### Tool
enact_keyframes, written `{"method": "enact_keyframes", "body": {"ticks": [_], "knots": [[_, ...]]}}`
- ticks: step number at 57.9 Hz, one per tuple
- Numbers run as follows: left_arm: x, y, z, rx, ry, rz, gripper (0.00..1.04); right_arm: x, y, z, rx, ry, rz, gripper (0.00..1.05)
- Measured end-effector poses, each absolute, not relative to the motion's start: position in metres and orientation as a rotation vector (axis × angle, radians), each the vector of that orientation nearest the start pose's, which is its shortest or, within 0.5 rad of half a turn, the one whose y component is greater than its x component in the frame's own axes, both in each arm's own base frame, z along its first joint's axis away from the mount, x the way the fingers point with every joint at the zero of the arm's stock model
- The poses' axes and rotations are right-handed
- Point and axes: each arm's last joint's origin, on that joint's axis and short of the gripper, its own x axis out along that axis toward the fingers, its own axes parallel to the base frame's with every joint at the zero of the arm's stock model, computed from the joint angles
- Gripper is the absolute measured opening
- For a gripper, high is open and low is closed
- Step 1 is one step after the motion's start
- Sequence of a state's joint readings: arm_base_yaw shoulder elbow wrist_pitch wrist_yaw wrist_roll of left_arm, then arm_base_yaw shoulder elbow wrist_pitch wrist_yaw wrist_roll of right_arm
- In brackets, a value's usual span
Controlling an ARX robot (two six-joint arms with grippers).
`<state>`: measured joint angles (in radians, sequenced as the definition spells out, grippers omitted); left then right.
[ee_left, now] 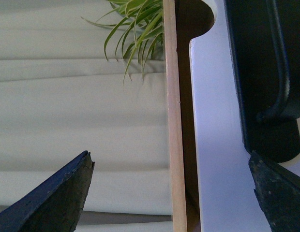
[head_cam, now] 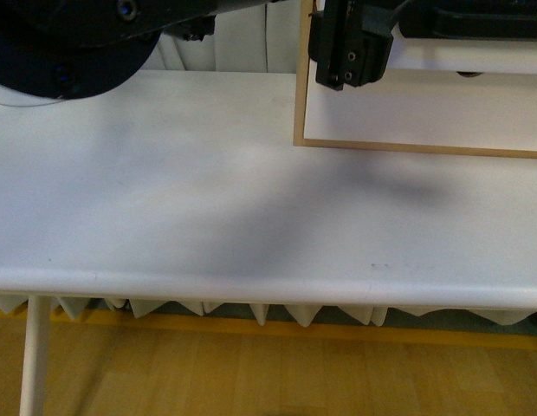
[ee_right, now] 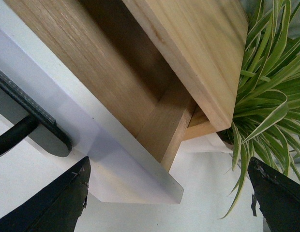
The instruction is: Close drawer sideways
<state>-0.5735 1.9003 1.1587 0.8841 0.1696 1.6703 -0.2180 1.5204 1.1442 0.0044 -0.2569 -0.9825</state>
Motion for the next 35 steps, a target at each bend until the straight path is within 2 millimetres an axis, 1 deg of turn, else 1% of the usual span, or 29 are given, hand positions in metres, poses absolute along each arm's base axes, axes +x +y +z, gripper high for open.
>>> {"method": "enact_keyframes", "body": {"ticks": [17, 30, 35], "knots": [[0.383, -0.251, 0.250, 1.538, -0.727, -0.411, 0.98, 0.363, -0.068, 0.296, -0.864, 0.278, 0.167, 0.95], [0.403, -0.262, 0.250, 1.526, -0.722, -0.385, 0.98, 0.383, -0.071, 0.290, -0.830, 0.264, 0.107, 0.95], [0.407, -0.264, 0.249, 1.522, -0.718, -0.377, 0.98, 0.387, -0.072, 0.288, -0.820, 0.262, 0.096, 0.95]]}}
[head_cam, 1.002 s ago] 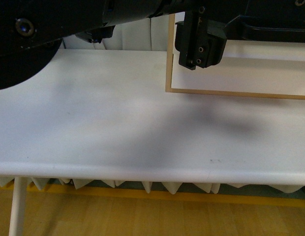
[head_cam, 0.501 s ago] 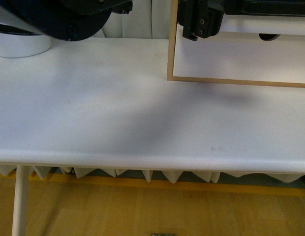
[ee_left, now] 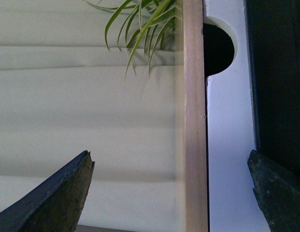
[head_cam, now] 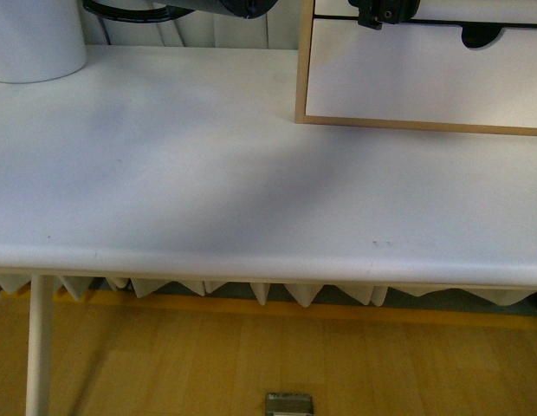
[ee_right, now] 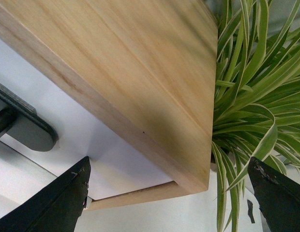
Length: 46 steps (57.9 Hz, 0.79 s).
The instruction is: Close drawer sideways
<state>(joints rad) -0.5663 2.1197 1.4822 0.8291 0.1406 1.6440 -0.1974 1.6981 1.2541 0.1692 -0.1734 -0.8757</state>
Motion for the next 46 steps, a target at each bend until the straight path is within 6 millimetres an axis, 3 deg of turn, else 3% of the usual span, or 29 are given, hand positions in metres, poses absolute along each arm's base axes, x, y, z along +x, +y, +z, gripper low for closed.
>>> {"method": "enact_keyframes", "body": {"ticks": [17, 25, 38, 46], "knots": [[0.411, -0.265, 0.248, 1.515, -0.715, -0.372, 0.98, 0.392, -0.076, 0.284, -0.774, 0.262, 0.080, 0.95], [0.405, -0.254, 0.246, 1.510, -0.706, -0.369, 0.98, 0.384, -0.076, 0.287, -0.753, 0.258, 0.098, 0.95], [0.386, -0.218, 0.240, 1.481, -0.647, -0.351, 0.98, 0.348, -0.073, 0.296, -0.717, 0.232, 0.109, 0.95], [0.353, -0.171, 0.246, 1.375, -0.583, -0.252, 0.98, 0.302, -0.066, 0.306, -0.689, 0.154, 0.068, 0.95]]}}
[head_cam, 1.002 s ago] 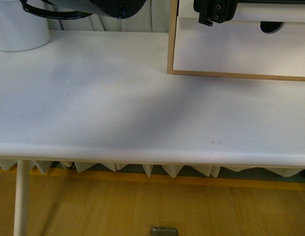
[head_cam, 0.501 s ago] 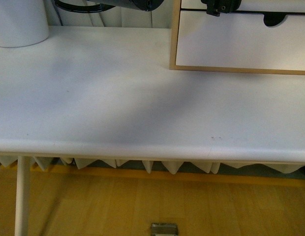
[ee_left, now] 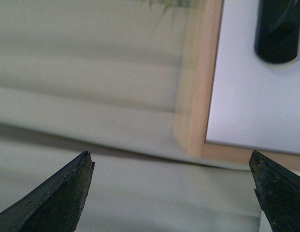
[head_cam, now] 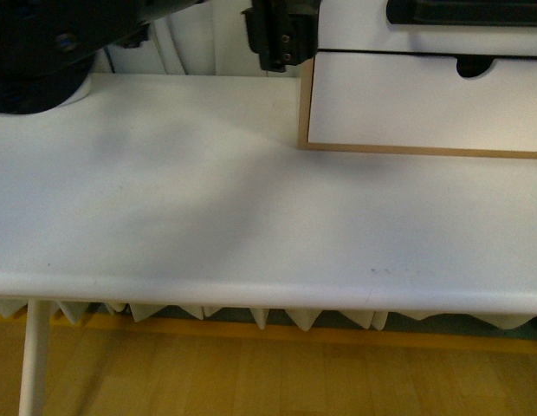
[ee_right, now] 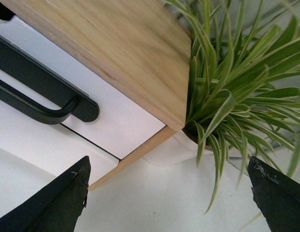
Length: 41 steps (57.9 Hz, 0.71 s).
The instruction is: Close drawer sideways
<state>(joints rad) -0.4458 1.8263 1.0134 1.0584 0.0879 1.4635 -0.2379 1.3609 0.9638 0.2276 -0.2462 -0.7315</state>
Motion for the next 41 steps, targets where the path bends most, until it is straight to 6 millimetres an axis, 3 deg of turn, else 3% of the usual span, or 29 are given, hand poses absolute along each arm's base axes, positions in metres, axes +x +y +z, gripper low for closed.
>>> {"method": "enact_keyframes", "body": {"ticks": [12, 20, 33, 41], "knots": [[0.296, -0.109, 0.233, 1.234, -0.451, -0.182, 0.98, 0.244, -0.053, 0.302, -0.657, 0.065, -0.026, 0.95], [0.253, -0.068, 0.221, 1.093, -0.298, -0.146, 0.98, 0.203, -0.042, 0.284, -0.596, 0.050, -0.062, 0.95], [0.195, -0.020, 0.199, 0.823, -0.089, -0.057, 0.98, 0.151, -0.031, 0.256, -0.463, 0.080, -0.132, 0.95], [0.172, -0.008, 0.190, 0.685, -0.021, -0.025, 0.98, 0.131, -0.024, 0.245, -0.379, 0.038, -0.142, 0.95]]}}
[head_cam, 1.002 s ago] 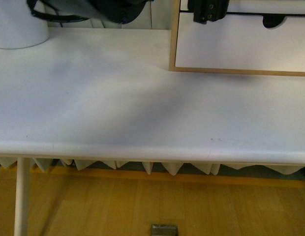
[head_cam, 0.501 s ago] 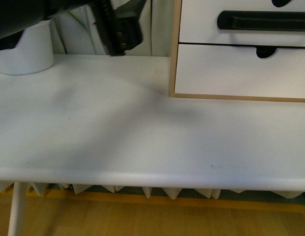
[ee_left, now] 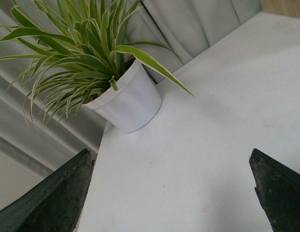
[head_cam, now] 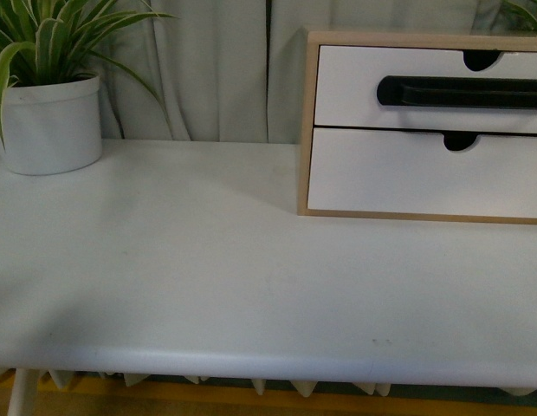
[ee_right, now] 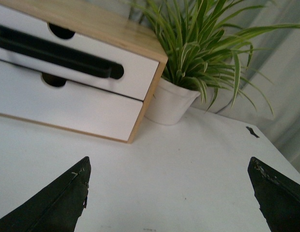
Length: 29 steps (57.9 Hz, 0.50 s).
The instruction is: Close drawer sideways
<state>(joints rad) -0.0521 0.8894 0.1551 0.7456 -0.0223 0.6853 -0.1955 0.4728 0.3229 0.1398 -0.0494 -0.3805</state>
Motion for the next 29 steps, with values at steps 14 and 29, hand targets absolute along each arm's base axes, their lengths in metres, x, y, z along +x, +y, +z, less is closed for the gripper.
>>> {"method": "enact_keyframes", "body": {"ticks": [14, 29], "knots": [[0.171, -0.008, 0.192, 0.636, -0.035, -0.025, 0.98, 0.129, -0.024, 0.246, -0.313, 0.019, -0.118, 0.92], [0.153, 0.000, 0.183, 0.081, 0.004, -0.001, 0.50, 0.120, -0.013, 0.214, -0.033, 0.009, -0.007, 0.41]]}}
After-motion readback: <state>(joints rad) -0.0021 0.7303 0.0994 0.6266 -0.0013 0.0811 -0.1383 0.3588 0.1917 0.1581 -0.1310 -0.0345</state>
